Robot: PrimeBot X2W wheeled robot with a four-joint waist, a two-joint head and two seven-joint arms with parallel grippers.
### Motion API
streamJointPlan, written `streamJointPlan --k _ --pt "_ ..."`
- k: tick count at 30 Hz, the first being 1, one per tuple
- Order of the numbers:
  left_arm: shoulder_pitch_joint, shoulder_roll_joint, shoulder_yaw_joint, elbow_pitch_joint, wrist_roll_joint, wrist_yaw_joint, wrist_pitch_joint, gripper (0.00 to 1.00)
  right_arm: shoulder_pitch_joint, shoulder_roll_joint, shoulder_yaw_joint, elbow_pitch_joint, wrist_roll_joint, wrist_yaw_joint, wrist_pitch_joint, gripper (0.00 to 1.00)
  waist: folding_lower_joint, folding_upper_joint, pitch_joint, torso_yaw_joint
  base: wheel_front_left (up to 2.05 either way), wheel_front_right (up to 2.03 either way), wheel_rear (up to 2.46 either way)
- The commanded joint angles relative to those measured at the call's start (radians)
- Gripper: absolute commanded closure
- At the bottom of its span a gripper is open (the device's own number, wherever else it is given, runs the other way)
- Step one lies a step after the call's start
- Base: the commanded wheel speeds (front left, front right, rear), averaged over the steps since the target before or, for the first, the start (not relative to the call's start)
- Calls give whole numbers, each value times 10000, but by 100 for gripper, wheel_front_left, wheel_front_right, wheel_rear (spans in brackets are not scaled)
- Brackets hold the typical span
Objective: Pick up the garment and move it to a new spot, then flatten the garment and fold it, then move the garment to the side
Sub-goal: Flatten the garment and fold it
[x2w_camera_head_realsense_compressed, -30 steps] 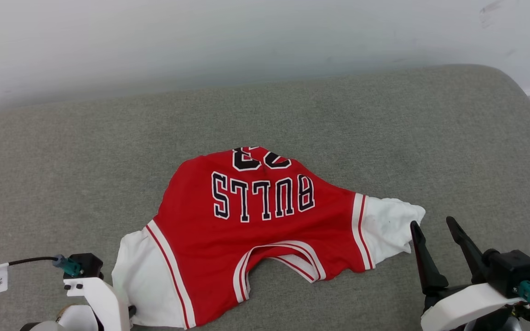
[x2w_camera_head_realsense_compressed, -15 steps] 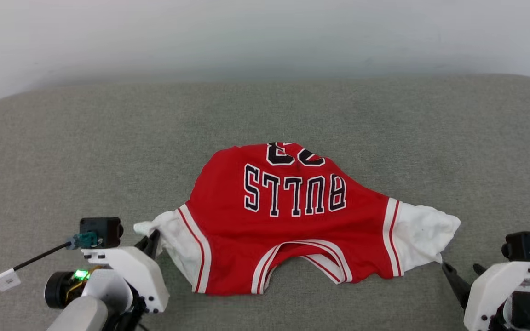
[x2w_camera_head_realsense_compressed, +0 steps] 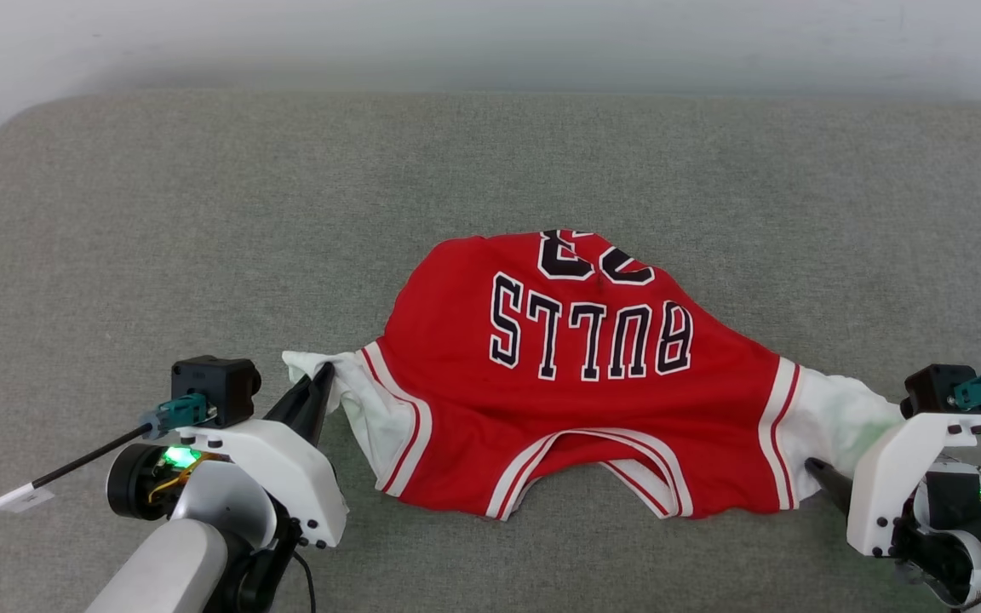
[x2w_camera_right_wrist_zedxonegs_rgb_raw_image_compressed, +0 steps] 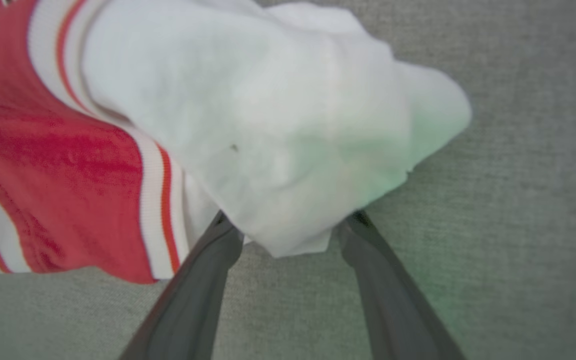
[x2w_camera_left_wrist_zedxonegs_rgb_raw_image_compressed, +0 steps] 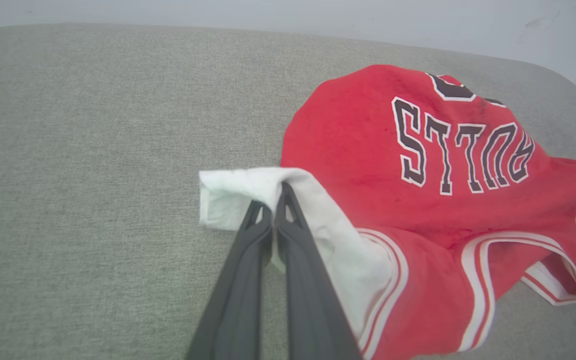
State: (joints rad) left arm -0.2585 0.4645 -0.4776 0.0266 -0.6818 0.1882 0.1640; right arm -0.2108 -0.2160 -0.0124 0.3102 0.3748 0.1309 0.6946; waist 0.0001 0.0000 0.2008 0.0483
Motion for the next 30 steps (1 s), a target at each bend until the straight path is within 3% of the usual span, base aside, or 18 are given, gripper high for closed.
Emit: streamJointPlan --k 1,5,11,20,24,30 --pt "-102 -21 -36 -51 20 2 -45 100 144 238 330 663 218 0 238 100 -1 0 2 52 0 0 0" --pt "37 -36 -20 10 -60 -23 -113 100 -22 -67 480 711 267 -3 -9 100 -1 0 -127 55 0 0 0" --pt "-4 161 186 51 65 31 -486 100 -298 -495 484 -168 115 -3 -872 100 -1 0 -685 -114 0 0 0" --pt "-1097 279 500 117 395 105 -801 100 -1182 -410 336 -1081 -250 -3 -1999 100 -1 0 -1613 -504 0 0 0" --pt "-1995 234 678 602 442 -40 -942 100 -1981 -354 355 -915 -371 -3 -2159 100 -1 0 -1868 -667 0 0 0" --pt "-3916 -47 780 2022 338 -609 -1046 100 -3646 -347 537 -196 -335 -3 -2413 100 -1 0 -1692 -715 0 0 0"
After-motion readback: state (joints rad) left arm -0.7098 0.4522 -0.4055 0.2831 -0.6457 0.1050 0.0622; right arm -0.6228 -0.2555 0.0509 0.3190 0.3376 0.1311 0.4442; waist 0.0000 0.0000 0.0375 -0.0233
